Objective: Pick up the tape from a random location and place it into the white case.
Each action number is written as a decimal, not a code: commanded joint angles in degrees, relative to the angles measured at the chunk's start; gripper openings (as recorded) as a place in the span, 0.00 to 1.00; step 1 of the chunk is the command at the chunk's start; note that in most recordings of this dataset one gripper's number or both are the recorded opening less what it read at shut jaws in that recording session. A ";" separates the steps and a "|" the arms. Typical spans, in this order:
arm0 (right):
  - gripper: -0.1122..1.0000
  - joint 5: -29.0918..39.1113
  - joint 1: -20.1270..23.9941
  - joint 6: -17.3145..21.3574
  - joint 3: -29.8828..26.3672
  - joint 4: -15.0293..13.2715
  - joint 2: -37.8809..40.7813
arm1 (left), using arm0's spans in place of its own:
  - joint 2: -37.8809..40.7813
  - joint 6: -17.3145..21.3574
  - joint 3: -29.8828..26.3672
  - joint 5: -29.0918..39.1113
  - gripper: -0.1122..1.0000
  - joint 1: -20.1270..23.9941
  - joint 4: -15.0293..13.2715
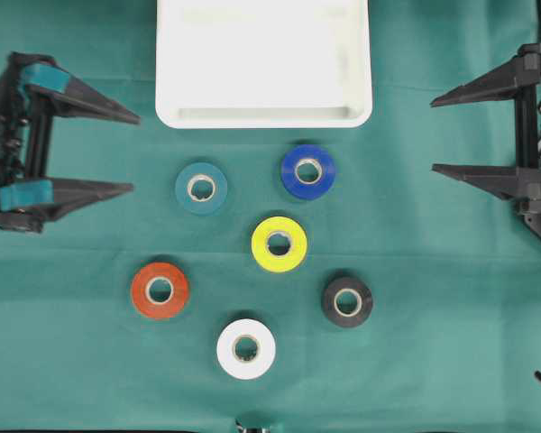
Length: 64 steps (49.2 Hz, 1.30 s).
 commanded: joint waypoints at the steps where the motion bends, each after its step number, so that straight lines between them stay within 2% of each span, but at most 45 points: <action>1: 0.93 -0.18 -0.09 0.18 -1.49 0.00 0.44 | 0.44 0.18 -2.20 0.62 0.99 -0.44 -0.09; 9: 0.93 0.18 0.00 0.18 -1.49 0.09 0.44 | -1.14 -0.09 -1.76 2.20 0.99 -0.53 -0.09; 24: 0.93 -0.09 0.00 0.18 -1.49 0.09 0.44 | -0.97 0.00 -1.67 2.46 0.99 -3.96 -0.09; 43: 0.93 0.26 0.00 0.18 -1.49 0.09 0.44 | -0.26 0.00 -2.20 2.20 0.98 -3.96 -0.09; 52: 0.93 0.26 -0.09 0.09 -1.58 0.00 0.44 | 3.69 0.09 -4.92 1.49 0.98 -4.22 0.00; 64: 0.93 0.35 0.00 0.09 -1.41 0.09 0.53 | 12.04 0.09 -12.57 1.32 0.98 -4.75 0.00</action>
